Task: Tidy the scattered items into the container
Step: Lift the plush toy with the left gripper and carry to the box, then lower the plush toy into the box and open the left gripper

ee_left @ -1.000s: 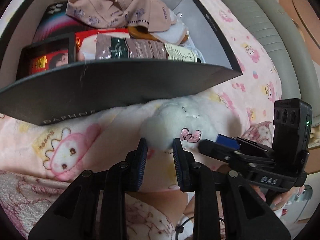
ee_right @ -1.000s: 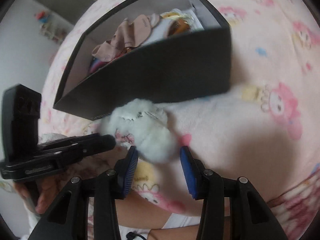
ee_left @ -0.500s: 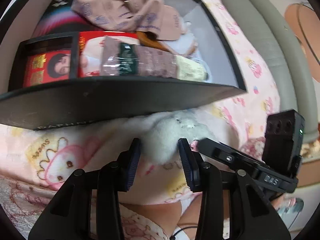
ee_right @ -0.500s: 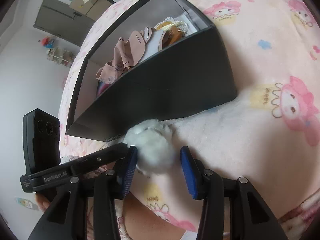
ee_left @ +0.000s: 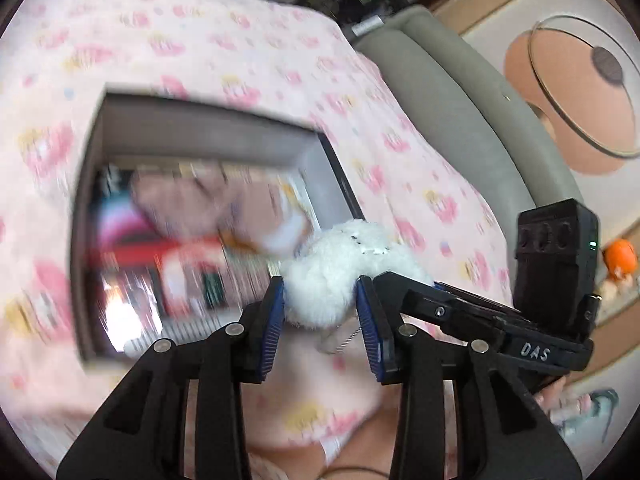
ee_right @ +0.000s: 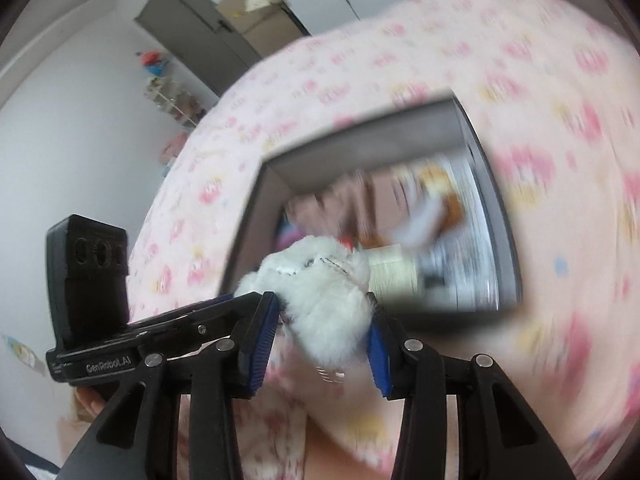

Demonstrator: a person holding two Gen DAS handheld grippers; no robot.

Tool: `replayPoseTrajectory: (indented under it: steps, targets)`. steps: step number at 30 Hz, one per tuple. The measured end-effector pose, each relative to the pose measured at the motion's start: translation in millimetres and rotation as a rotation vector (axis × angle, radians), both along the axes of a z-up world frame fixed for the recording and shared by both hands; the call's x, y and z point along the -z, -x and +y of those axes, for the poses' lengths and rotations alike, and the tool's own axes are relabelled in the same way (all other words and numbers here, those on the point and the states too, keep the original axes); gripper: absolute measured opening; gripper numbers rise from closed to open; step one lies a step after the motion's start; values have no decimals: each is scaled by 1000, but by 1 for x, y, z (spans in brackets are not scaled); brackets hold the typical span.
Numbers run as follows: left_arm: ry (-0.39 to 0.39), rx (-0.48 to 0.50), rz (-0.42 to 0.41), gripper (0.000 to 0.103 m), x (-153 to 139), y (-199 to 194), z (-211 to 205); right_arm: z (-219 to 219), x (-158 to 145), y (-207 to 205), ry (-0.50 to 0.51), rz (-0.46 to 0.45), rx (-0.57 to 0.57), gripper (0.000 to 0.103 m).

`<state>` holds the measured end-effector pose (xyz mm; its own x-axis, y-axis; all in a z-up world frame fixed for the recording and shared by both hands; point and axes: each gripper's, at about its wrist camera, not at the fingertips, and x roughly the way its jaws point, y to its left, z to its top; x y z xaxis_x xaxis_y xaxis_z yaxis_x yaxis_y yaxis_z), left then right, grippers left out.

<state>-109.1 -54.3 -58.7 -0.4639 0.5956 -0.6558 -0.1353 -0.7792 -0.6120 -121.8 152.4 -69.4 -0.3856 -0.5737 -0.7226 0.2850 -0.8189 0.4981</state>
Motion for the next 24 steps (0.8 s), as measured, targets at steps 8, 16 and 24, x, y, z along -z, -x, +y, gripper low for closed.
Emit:
replayPoseTrajectory:
  steps: [8, 16, 24]
  targets:
    - [44, -89, -119, 35, 30, 117, -13, -36, 12, 110, -144, -20, -55, 38]
    - [122, -87, -301, 35, 97, 167, 11, -15, 83, 165, -169, -191, -7, 39]
    - [199, -223, -219, 34, 89, 153, -7, -9, 68, 159, -237, -71, 64, 38]
